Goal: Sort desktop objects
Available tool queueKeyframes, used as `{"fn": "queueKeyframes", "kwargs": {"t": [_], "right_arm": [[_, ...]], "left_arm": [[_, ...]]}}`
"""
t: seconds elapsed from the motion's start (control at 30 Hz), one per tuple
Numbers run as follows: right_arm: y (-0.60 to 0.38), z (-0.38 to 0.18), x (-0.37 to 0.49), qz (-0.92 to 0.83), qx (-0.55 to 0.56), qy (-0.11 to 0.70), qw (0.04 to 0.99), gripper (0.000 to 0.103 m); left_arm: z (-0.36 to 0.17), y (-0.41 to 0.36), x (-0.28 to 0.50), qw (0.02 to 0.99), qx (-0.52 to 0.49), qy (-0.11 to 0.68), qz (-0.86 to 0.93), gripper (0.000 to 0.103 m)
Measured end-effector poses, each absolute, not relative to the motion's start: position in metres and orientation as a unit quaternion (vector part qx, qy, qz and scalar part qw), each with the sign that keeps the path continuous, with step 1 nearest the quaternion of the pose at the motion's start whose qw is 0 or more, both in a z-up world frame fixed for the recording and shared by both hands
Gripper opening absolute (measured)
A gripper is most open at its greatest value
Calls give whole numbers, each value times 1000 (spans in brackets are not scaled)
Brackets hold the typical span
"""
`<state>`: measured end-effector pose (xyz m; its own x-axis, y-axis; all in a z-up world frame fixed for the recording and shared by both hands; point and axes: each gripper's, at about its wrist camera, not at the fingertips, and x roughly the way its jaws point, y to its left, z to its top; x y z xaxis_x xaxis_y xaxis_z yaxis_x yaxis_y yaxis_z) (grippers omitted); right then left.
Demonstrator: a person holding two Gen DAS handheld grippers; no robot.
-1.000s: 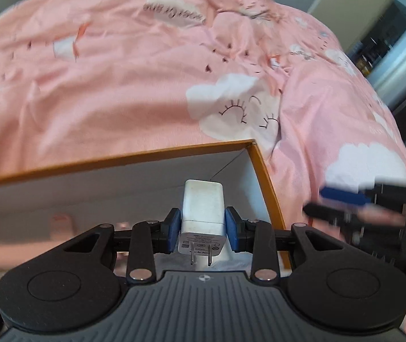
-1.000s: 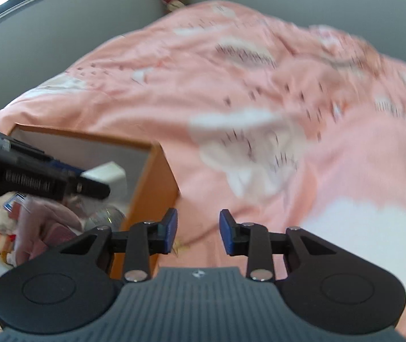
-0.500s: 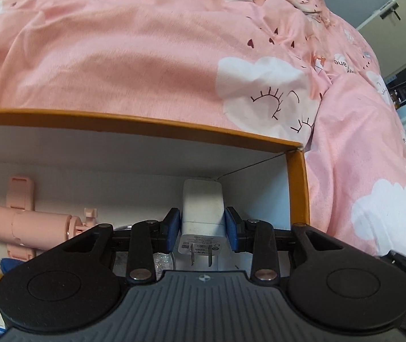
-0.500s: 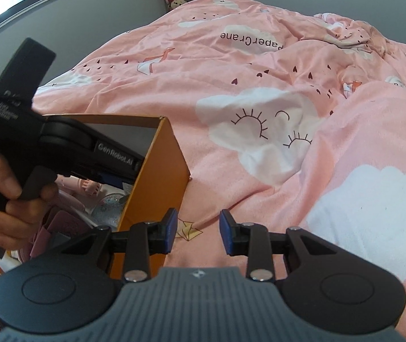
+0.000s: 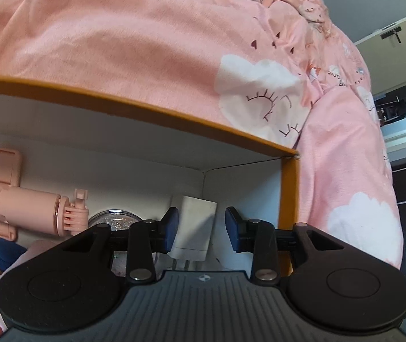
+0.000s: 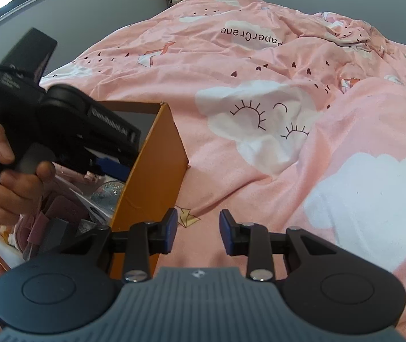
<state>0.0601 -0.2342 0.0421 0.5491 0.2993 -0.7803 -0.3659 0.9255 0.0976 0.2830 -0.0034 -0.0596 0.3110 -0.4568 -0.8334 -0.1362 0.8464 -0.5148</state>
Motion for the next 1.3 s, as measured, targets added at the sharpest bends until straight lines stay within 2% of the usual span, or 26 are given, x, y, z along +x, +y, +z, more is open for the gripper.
{"fn": "queueKeyframes", "kwargs": {"t": [0.2,0.6,0.7,0.83,0.97,1.13,1.3], "right_arm": [[-234,47,55,186,-35,428,884,35],[-211,100,2,215,-15,358,909,36],[-199,110,-19,215,-6,333,918,41],[-185,113,-50,204,18,305,930,41],[-178,106,-77,179,34,287,940,41],[-171,90,-89,165,22,290,943,42],[-167,74,-92,160,1,290,943,49]], "left_arm": [[-34,-3,270,790,-215,563,-110,40],[78,9,174,889,-46,447,-88,41],[102,15,141,909,-11,411,-69,41],[123,27,99,930,41,364,-23,50],[119,38,69,936,77,342,31,54],[89,44,51,934,27,354,42,59],[52,34,48,927,5,374,42,60]]}}
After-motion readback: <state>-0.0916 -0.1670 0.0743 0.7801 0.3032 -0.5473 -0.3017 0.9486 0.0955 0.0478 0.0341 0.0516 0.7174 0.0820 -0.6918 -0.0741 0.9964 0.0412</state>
